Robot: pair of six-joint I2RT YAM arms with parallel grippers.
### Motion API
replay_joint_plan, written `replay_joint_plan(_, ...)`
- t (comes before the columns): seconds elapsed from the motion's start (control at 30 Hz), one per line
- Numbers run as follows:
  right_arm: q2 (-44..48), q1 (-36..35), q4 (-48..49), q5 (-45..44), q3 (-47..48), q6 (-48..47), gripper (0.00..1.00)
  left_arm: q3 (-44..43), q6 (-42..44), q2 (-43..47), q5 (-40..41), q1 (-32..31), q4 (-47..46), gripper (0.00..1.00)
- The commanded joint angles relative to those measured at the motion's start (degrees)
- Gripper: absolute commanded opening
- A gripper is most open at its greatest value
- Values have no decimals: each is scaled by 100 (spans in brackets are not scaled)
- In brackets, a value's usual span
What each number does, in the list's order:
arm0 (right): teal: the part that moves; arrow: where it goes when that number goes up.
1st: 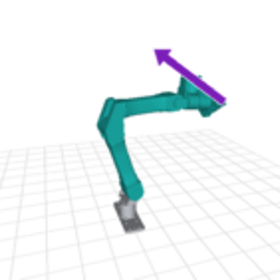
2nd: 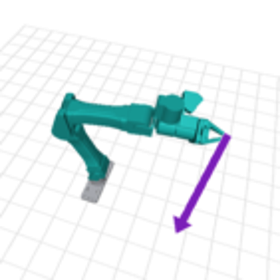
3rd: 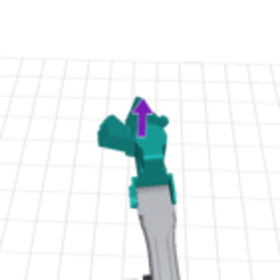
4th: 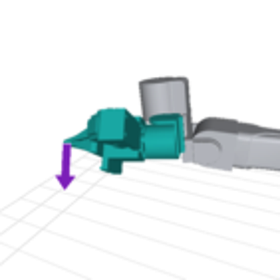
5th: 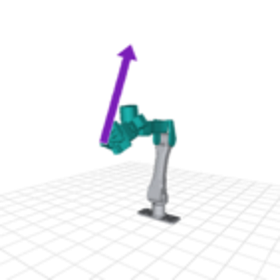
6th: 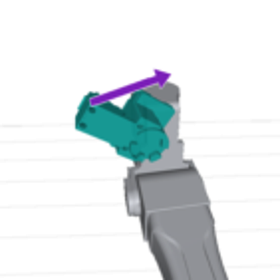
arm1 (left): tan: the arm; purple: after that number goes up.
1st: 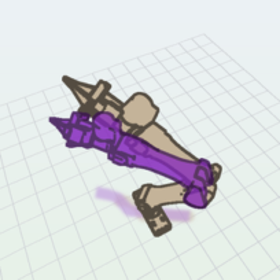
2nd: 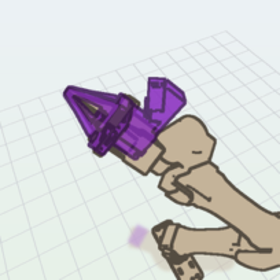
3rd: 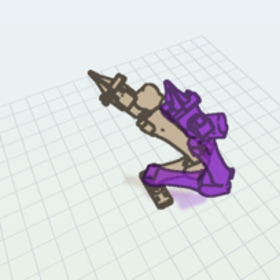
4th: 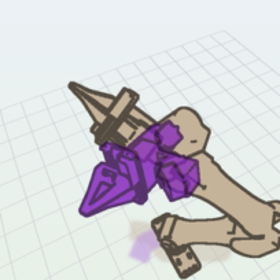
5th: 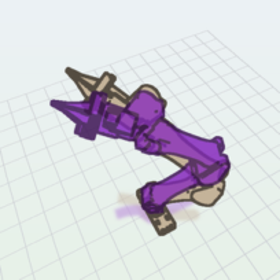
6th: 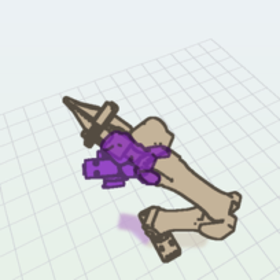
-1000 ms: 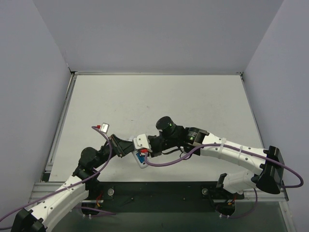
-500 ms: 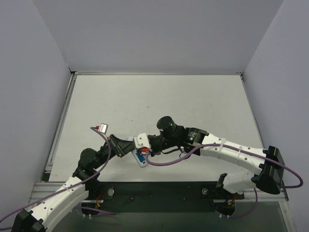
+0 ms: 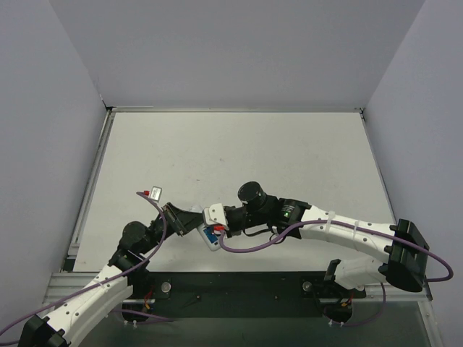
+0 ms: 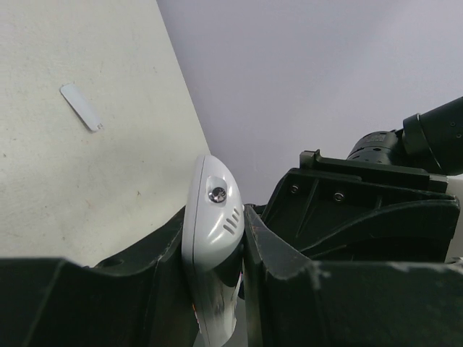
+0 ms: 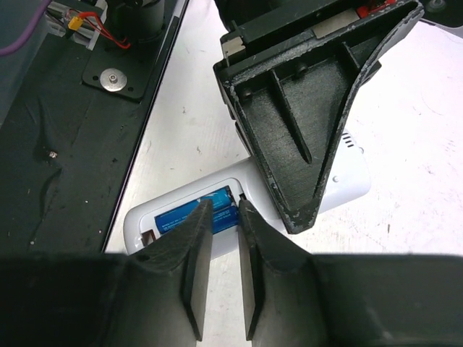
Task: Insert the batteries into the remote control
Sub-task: Load the battery into the remote control.
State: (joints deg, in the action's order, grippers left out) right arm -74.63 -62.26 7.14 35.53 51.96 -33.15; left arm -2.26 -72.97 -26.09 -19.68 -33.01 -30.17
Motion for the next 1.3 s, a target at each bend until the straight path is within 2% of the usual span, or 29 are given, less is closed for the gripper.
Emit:
replay_joint_plan(0.0, -122, -31, -977, -467, -354, 177, 19, -468, -236, 183, 35, 14, -1562, 0)
replay_joint_plan(0.1, -69, -180, -1038, -748, -240, 159, 24, -494, -69, 200, 35, 23, -1318, 0)
replay_joint_plan(0.13, -26, -199, -1021, -758, -213, 177, 31, -503, 45, 235, 43, 14, -1194, 0)
replay_joint_plan(0.2, 27, -251, -960, -880, -178, 247, 37, -460, 142, 262, 96, 14, -930, 0)
replay_joint_plan(0.43, 483, -366, -758, -1056, -195, 580, 38, -178, 362, 306, 289, 23, -648, 0)
replay_joint_plan(0.47, 572, -357, -479, -1092, -213, 668, 38, -135, 397, 297, 324, 14, -552, 0)
replay_joint_plan(0.53, 765, -340, -354, -1284, -231, 1019, 43, -108, 555, 306, 386, 14, -411, 0)
replay_joint_plan(0.6, 862, -261, -275, -1557, -213, 1239, 43, -55, 643, 315, 491, 14, -217, 0)
replay_joint_plan(0.67, 985, -164, -178, -1916, -178, 1766, 49, -11, 705, 315, 535, 14, -182, 0)
replay_joint_plan(0.73, 1021, -120, -160, -2084, -125, 2414, 59, 24, 731, 297, 536, 23, -208, 0)
replay_joint_plan(0.83, 951, -76, -160, -2375, 6, 3302, 67, 59, 740, 297, 544, 14, -270, 0)
replay_joint_plan(1.07, 564, -58, -11, -2489, 191, 4982, 64, 59, 732, 288, 527, 14, -524, 0)
replay_joint_plan(1.27, 283, 29, 367, -2314, 174, 5617, 55, 42, 758, 253, 492, 14, -656, 0)
